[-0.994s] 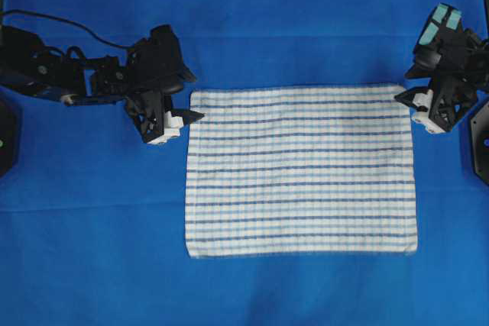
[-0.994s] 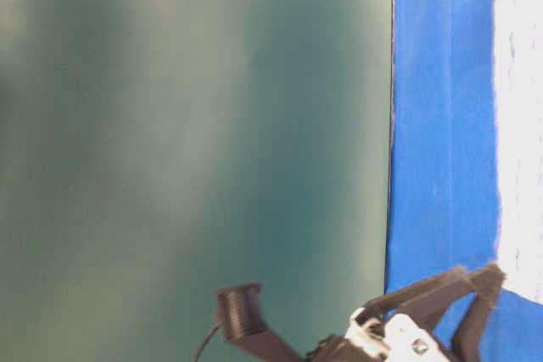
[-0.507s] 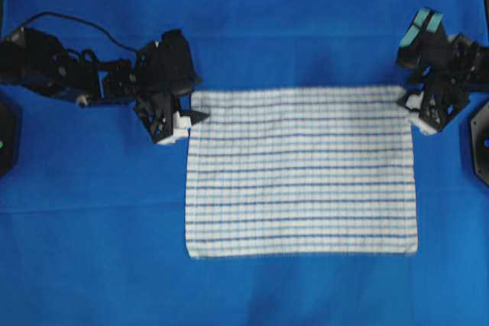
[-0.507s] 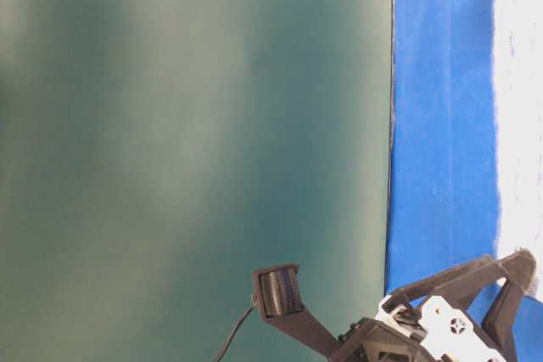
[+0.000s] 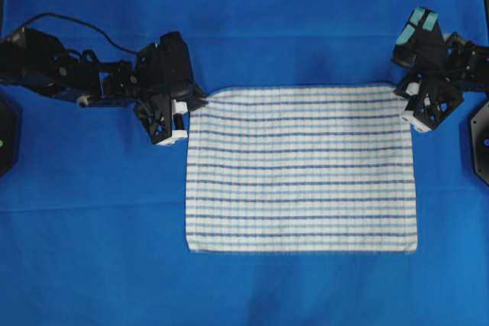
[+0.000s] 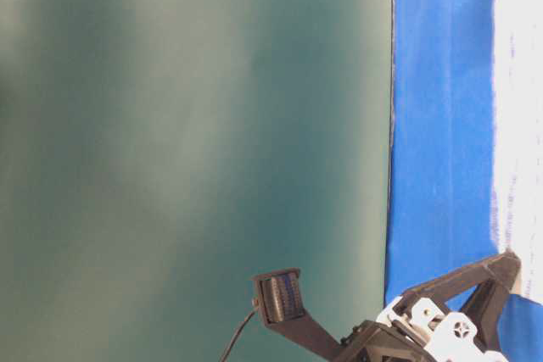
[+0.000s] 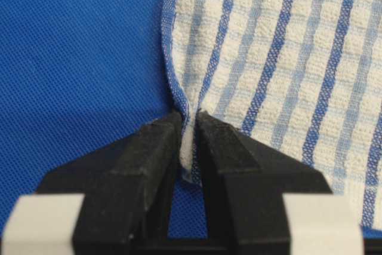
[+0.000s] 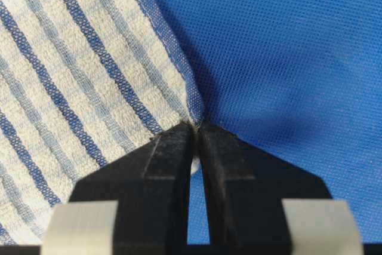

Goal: Fold the blue towel.
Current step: 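Close both grippers on the towel's top corners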

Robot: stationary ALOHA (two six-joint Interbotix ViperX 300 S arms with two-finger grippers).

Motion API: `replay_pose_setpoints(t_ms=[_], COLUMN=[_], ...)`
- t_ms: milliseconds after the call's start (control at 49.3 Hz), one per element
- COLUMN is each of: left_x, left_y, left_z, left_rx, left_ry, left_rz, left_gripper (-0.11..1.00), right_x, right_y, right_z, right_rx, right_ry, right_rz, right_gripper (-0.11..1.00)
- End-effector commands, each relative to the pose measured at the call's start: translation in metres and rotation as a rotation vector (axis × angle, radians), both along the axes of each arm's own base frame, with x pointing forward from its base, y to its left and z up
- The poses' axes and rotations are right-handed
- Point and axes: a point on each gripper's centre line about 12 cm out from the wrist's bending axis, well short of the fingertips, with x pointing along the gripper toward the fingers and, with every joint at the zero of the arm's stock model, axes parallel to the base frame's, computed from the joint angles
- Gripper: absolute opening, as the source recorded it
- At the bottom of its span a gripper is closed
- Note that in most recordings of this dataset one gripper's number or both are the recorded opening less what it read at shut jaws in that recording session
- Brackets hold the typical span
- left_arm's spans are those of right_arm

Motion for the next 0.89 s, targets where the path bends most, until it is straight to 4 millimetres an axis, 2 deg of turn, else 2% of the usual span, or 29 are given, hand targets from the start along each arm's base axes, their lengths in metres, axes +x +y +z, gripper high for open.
replay_pose_setpoints(t_ms=[0, 304, 608, 872], left_x=[0.002, 0.005, 0.01, 0.015], left_y=[-0.001, 0.0, 0.001, 0.001], left_z=[0.003, 0.017, 0.05, 0.059], left_rx=[0.001, 0.01, 0.019, 0.023], left_ry=[-0.004, -0.045, -0.082, -0.095], left_rz=[-0.003, -0.004, -0.009, -0.011], left_gripper=[0.08, 0.08, 0.08, 0.08], right_x=[0.004, 0.005, -0.004, -0.01], right_y=[-0.002, -0.002, 0.004, 0.011], right_z=[0.004, 0.011, 0.042, 0.057], right_rx=[-0.004, -0.007, -0.007, -0.014], right_ry=[-0.017, -0.048, -0.126, -0.193], right_rz=[-0.007, -0.018, -0.045, -0.046], right_gripper=[0.05, 0.05, 0.05, 0.05])
